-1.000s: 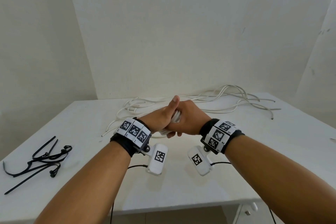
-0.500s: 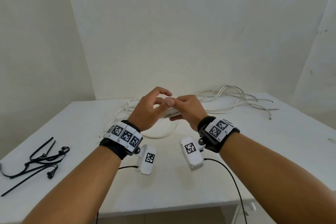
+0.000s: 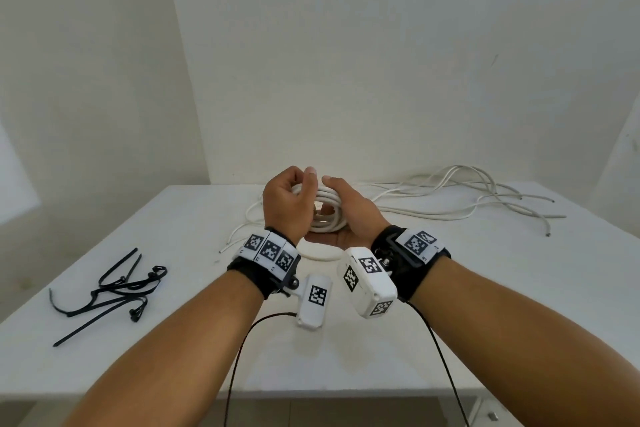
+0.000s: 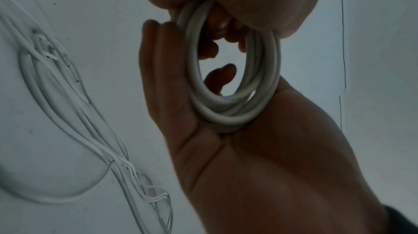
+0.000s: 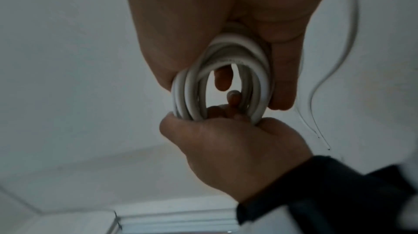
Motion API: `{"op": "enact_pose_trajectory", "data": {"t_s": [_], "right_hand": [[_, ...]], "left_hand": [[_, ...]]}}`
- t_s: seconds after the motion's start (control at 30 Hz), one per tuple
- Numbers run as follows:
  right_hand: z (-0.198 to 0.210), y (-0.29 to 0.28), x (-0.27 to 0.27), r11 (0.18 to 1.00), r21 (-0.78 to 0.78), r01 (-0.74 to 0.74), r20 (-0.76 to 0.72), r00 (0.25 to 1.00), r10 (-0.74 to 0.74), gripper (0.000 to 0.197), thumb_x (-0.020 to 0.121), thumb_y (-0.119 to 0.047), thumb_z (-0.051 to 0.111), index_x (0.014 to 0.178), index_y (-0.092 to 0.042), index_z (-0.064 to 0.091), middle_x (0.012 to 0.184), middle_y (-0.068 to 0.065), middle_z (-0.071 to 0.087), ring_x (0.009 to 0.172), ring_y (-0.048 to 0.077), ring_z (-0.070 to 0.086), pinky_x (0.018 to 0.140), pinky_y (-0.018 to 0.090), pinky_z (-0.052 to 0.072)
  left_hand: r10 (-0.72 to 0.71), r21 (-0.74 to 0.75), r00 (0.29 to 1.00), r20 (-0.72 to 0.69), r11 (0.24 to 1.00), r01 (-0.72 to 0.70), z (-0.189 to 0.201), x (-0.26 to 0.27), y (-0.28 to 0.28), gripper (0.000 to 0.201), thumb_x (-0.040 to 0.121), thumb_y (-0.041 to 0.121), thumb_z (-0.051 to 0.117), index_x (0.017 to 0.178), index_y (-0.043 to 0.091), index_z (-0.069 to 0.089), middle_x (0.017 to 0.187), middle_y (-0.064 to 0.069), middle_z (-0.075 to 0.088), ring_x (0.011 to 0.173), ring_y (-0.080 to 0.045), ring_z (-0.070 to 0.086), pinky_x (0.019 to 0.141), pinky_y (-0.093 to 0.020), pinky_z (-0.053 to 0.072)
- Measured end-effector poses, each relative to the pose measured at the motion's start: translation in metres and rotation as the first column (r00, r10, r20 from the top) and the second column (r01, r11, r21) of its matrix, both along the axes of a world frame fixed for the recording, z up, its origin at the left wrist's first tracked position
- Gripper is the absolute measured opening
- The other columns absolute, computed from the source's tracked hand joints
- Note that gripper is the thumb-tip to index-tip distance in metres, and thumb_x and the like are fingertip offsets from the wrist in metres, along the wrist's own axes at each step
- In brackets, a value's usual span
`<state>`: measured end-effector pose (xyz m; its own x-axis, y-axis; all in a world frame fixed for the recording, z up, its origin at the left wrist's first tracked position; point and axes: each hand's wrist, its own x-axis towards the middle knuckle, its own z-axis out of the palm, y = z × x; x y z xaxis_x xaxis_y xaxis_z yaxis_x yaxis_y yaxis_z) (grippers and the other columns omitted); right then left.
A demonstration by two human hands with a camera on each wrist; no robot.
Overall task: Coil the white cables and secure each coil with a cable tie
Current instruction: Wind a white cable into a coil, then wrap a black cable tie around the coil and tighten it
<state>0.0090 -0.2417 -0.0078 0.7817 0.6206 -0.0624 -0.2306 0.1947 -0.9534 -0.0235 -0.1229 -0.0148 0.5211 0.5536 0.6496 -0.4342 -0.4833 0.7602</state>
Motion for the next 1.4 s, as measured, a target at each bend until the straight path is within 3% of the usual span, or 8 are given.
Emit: {"op": "enact_pose_trajectory", "data": {"t_s": [0.1,0.2,0.33,0.87,0.97,1.13,1.27,1.4], "right_hand": [[0.002,0.012,-0.005,0.989,-0.106,0.100,0.248,0.966,-0.071,0.042,0.098,-0.044,0.052,0.091,-0.009,0.072,0.077,0.009,0.072,0.072,0.021,0.071,0.076,0.040,0.060],[-0.003,0.029,-0.006,0.947,-0.193,0.257,0.695,0.717,-0.053,0.045,0.104,-0.040,0.043,0.085,-0.009,0.070,0.074,-0.002,0.070,0.066,0.010,0.063,0.068,0.030,0.051],[-0.011,0.053,-0.006,0.922,-0.288,0.260,0.871,0.472,0.138,0.026,0.098,-0.038,0.056,0.095,-0.018,0.071,0.083,-0.005,0.072,0.076,0.009,0.066,0.069,0.024,0.052],[0.001,0.191,-0.043,0.881,-0.403,0.246,0.912,0.192,0.364,0.037,0.106,-0.034,0.043,0.088,-0.007,0.061,0.076,0.003,0.057,0.067,0.018,0.048,0.058,0.026,0.030],[0.002,0.210,-0.053,0.859,-0.491,0.145,0.865,0.199,0.461,0.039,0.102,-0.043,0.048,0.076,-0.015,0.057,0.071,-0.002,0.057,0.065,0.014,0.050,0.058,0.024,0.033],[-0.011,0.223,-0.050,0.800,-0.599,-0.022,0.723,0.414,0.553,0.045,0.100,-0.049,0.049,0.080,-0.013,0.068,0.073,-0.002,0.070,0.063,0.009,0.061,0.063,0.024,0.042],[-0.033,0.229,-0.059,0.610,-0.788,0.086,0.616,0.136,0.776,0.027,0.087,-0.045,0.070,0.085,-0.019,0.074,0.082,-0.008,0.070,0.077,0.009,0.064,0.071,0.028,0.052],[-0.046,0.239,-0.069,0.495,-0.865,0.083,0.502,0.126,0.855,0.032,0.077,-0.050,0.079,0.089,-0.020,0.073,0.089,-0.007,0.071,0.083,0.011,0.064,0.074,0.026,0.053]], "left_hand": [[0.027,0.019,0.999,-0.040,0.999,-0.027,0.003,-0.002,0.016,0.039,0.087,0.028,0.059,0.052,0.016,0.046,0.048,0.002,0.045,0.048,-0.019,0.045,0.050,-0.034,0.043],[0.065,-0.036,0.992,-0.108,0.997,-0.069,0.002,-0.012,0.036,0.037,0.083,0.024,0.060,0.050,0.014,0.047,0.047,0.003,0.044,0.047,-0.015,0.043,0.049,-0.032,0.042],[0.068,-0.117,0.970,-0.234,0.988,-0.098,-0.001,-0.026,0.068,0.032,0.072,0.031,0.057,0.049,0.012,0.045,0.048,-0.005,0.041,0.048,-0.022,0.038,0.049,-0.037,0.041],[0.046,-0.234,0.844,-0.534,0.951,-0.200,0.015,-0.101,0.185,0.042,0.090,0.041,0.056,0.066,0.009,0.066,0.056,-0.005,0.062,0.041,-0.020,0.050,0.049,-0.028,0.048],[0.088,-0.282,0.841,-0.534,0.919,-0.275,0.006,-0.116,0.199,0.033,0.086,0.030,0.054,0.062,0.009,0.060,0.055,-0.004,0.057,0.039,-0.023,0.047,0.046,-0.026,0.041],[0.233,-0.278,0.806,-0.544,0.856,-0.435,-0.013,-0.139,0.231,0.035,0.087,0.028,0.051,0.061,0.007,0.058,0.054,-0.003,0.056,0.034,-0.019,0.047,0.042,-0.023,0.038],[0.277,-0.308,0.785,-0.555,0.808,-0.503,-0.024,-0.152,0.255,0.034,0.086,0.029,0.051,0.060,0.008,0.059,0.055,-0.003,0.056,0.033,-0.019,0.045,0.048,-0.026,0.039],[0.285,-0.308,0.779,-0.558,0.801,-0.514,-0.028,-0.154,0.259,0.034,0.085,0.029,0.050,0.061,0.008,0.059,0.056,-0.003,0.056,0.037,-0.021,0.046,0.047,-0.024,0.040]]}}
